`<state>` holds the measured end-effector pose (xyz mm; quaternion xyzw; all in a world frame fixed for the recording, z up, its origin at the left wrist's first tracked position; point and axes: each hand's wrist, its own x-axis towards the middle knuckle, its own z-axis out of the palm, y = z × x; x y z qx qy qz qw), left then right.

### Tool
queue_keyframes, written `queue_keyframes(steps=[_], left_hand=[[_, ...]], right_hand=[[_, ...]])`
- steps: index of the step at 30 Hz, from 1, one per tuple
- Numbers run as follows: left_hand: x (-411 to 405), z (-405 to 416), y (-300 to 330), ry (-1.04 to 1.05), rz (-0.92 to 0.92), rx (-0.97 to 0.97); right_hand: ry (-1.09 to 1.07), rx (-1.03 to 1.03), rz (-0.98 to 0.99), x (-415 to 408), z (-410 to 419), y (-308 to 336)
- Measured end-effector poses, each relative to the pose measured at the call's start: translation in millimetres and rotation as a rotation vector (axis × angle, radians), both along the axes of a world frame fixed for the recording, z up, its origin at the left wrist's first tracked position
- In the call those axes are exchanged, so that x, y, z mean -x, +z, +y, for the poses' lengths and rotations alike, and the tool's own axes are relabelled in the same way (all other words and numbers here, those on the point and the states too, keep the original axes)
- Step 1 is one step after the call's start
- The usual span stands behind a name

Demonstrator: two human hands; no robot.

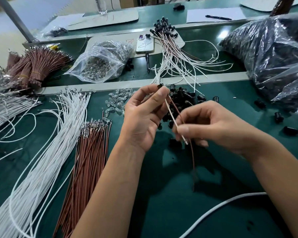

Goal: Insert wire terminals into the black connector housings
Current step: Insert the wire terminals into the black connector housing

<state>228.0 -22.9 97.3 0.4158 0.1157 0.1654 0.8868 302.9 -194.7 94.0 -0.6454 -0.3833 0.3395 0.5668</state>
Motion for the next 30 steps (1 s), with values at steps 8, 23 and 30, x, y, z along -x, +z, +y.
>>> queue_keyframes(steps=[8,23,30], left_hand=[[-2,1,2,0.018,0.007,0.071],[-2,9,0,0.030,0.038,0.093],[-2,3,-3,0.014,0.154,-0.079]], right_hand=[[0.142,0.055,0.070,0,-3,2],[0.421,0.263,0.088,11,-2,4],[-0.147,0.034,0.171,12,15,-6]])
